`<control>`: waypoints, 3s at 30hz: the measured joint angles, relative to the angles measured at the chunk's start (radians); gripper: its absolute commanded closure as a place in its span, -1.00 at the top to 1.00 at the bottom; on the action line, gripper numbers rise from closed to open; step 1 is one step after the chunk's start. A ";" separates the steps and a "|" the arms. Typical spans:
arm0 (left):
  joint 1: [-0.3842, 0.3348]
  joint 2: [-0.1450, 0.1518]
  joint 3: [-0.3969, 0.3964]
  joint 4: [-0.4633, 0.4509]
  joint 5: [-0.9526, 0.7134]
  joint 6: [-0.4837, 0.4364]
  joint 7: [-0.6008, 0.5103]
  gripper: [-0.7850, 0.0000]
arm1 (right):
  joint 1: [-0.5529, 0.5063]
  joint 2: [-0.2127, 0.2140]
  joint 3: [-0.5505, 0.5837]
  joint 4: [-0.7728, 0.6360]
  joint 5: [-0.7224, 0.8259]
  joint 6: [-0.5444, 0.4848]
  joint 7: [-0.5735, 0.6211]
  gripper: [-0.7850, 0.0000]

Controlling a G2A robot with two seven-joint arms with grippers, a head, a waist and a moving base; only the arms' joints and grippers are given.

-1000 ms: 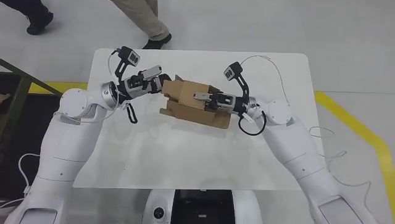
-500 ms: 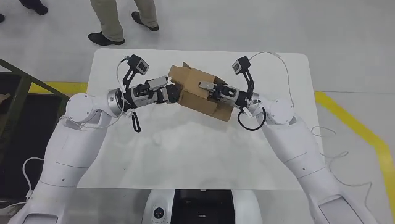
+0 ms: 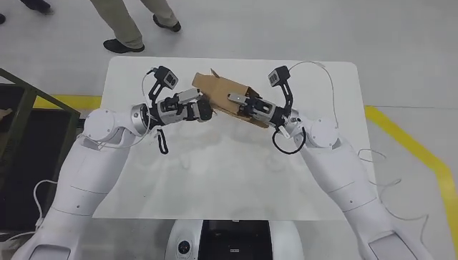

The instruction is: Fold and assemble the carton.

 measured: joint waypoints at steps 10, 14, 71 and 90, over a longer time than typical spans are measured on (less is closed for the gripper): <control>0.005 0.000 -0.017 -0.010 0.001 -0.001 0.009 1.00 | -0.016 0.003 0.017 -0.009 -0.006 0.008 -0.012 -1.00; 0.024 0.006 -0.063 -0.005 0.001 0.007 0.017 1.00 | -0.010 0.006 0.033 -0.002 0.003 0.009 0.006 -1.00; 0.049 -0.013 -0.079 0.024 -0.125 0.071 0.036 1.00 | 0.053 -0.023 -0.029 0.038 0.113 -0.024 0.148 -1.00; 0.036 -0.017 -0.067 0.023 -0.113 0.095 0.014 1.00 | 0.042 -0.023 -0.019 0.041 0.119 -0.019 0.157 -1.00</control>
